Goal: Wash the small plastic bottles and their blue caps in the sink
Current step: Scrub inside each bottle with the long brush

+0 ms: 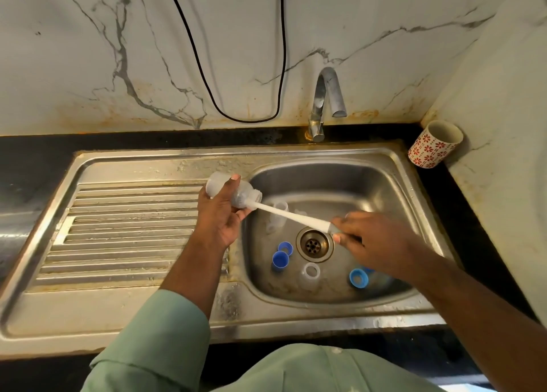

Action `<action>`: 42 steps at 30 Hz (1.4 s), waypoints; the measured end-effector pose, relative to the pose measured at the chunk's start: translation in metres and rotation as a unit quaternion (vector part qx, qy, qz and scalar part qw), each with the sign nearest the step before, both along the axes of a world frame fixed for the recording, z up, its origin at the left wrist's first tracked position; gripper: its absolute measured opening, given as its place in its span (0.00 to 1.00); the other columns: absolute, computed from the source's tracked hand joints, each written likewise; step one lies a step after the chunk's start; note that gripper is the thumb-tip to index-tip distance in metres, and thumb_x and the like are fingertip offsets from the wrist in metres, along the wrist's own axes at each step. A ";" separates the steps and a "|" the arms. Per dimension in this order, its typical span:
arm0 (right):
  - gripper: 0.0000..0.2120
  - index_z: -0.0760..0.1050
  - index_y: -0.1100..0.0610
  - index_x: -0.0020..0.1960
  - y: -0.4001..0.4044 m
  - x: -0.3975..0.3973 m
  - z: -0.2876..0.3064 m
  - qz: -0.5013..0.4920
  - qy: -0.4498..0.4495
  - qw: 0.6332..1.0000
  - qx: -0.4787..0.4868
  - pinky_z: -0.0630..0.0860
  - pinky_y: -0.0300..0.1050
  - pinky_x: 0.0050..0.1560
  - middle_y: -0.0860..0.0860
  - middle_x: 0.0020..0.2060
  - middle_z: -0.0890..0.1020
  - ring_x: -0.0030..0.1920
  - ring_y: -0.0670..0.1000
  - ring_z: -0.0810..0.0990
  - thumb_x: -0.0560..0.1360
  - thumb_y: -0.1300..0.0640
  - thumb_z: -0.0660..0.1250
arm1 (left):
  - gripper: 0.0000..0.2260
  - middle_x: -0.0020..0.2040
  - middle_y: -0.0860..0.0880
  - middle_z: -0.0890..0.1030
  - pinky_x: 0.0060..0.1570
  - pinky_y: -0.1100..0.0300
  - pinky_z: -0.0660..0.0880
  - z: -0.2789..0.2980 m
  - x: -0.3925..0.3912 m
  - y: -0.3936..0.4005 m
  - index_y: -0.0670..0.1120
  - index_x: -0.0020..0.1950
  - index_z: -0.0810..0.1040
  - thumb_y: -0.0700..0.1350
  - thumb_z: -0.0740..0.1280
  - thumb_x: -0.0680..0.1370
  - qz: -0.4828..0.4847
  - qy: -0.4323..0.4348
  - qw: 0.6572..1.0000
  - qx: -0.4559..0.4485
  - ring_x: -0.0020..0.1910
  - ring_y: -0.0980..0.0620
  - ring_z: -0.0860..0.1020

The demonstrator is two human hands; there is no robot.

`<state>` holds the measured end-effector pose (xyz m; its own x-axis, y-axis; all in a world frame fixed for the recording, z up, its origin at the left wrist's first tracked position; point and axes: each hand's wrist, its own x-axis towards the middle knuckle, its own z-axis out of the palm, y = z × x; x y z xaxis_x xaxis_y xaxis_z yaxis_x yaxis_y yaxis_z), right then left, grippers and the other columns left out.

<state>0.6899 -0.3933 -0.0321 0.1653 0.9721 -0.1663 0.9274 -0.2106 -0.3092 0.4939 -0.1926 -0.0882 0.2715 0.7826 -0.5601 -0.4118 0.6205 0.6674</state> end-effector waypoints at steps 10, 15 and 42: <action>0.19 0.70 0.47 0.72 -0.006 -0.005 -0.010 0.021 0.002 0.999 0.037 0.75 0.40 0.46 0.44 0.56 0.77 0.46 0.41 0.73 0.81 0.49 0.61 | 0.32 0.66 0.40 0.72 0.50 0.35 0.79 -0.002 -0.007 0.002 0.47 0.72 0.67 0.42 0.77 0.72 0.011 0.016 1.000 0.000 0.60 0.37 0.77; 0.18 0.73 0.47 0.68 -0.004 0.001 -0.018 -0.071 -0.024 0.997 0.006 0.75 0.46 0.56 0.46 0.58 0.76 0.58 0.47 0.74 0.79 0.47 0.62 | 0.34 0.66 0.40 0.71 0.50 0.36 0.80 -0.003 -0.006 -0.006 0.47 0.73 0.66 0.42 0.78 0.71 -0.019 0.016 1.000 0.001 0.60 0.34 0.78; 0.16 0.75 0.47 0.67 -0.001 -0.010 -0.015 -0.046 0.133 0.990 -0.024 0.63 0.34 0.28 0.47 0.28 0.74 0.27 0.43 0.72 0.80 0.50 0.63 | 0.34 0.67 0.40 0.71 0.46 0.39 0.81 -0.001 -0.002 -0.004 0.48 0.73 0.66 0.41 0.78 0.71 0.012 0.020 1.000 0.004 0.60 0.37 0.77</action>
